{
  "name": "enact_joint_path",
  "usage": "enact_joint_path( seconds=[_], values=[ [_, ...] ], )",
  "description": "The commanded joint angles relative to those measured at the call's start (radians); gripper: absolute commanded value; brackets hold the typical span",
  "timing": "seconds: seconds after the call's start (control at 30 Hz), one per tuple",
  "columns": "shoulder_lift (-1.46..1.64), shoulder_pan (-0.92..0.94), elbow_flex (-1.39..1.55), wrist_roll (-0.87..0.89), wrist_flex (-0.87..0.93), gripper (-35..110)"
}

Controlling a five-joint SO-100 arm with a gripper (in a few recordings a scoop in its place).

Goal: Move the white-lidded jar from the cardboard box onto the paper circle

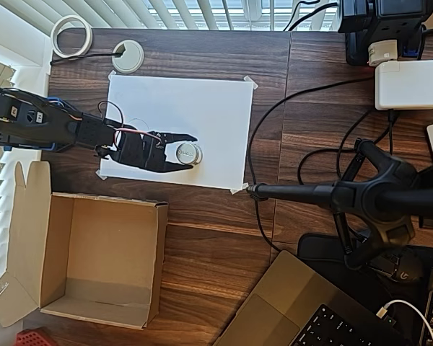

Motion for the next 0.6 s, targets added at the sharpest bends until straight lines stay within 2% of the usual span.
enact_joint_path(
  seconds=[0.0, 0.17, 0.37, 0.47, 0.57],
  values=[
    [0.060, 0.011, 0.003, 0.003, -0.063, 42],
    [0.144, 0.002, 0.018, 0.095, -0.107, 44],
    [0.399, 0.005, 0.061, 0.364, -0.137, 40],
    [0.532, -0.011, 0.140, 0.583, -0.155, 38],
    [0.681, -0.048, 0.256, 0.884, -0.186, 35]
  ],
)
